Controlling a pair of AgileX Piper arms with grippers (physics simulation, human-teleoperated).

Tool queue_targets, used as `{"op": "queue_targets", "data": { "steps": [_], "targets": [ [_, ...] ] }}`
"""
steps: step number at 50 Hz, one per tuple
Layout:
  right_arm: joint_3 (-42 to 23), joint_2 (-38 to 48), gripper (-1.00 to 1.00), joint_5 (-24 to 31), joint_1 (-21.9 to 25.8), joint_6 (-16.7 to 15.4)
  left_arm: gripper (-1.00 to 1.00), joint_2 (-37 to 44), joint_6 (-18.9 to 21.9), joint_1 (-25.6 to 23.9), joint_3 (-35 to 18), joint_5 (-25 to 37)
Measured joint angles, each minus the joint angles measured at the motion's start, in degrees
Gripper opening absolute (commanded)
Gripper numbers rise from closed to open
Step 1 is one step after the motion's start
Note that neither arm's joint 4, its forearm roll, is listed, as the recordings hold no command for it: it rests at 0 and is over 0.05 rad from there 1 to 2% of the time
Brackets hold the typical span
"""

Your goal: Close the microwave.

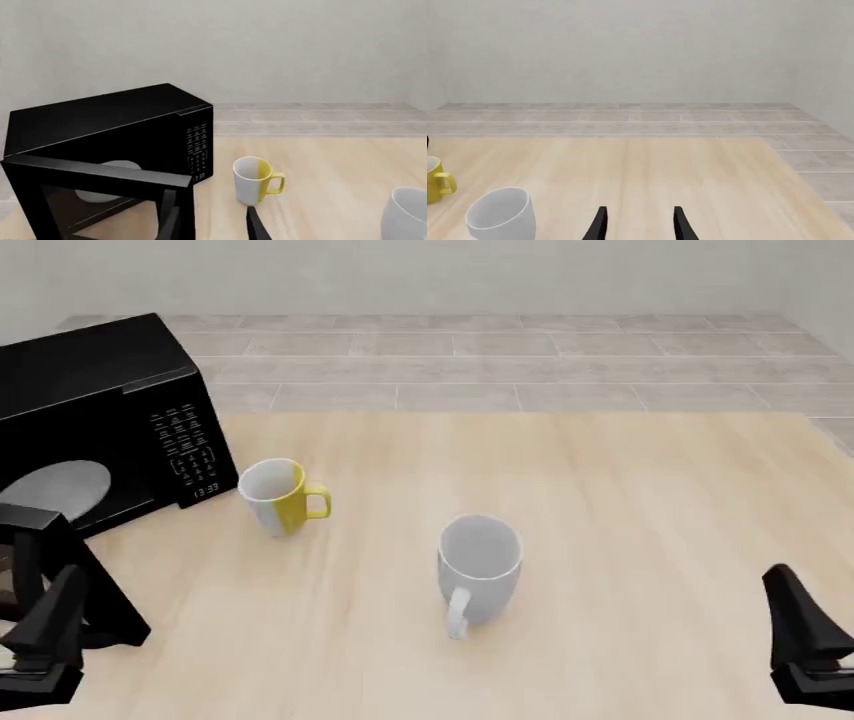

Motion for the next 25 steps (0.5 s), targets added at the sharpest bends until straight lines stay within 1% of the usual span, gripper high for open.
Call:
{"op": "queue_targets", "data": {
  "steps": [15, 25],
  "targets": [
    [0.0, 2.14, 1.0, -1.79, 0.25, 0.15, 1.0, 0.05, -0.27, 0.35, 0.02, 0.78],
    [0.0, 1.83, 1.0, -1.48, 0.53, 0.07, 1.0, 0.05, -0.73, 1.06, 0.04, 1.25]
  ]
}}
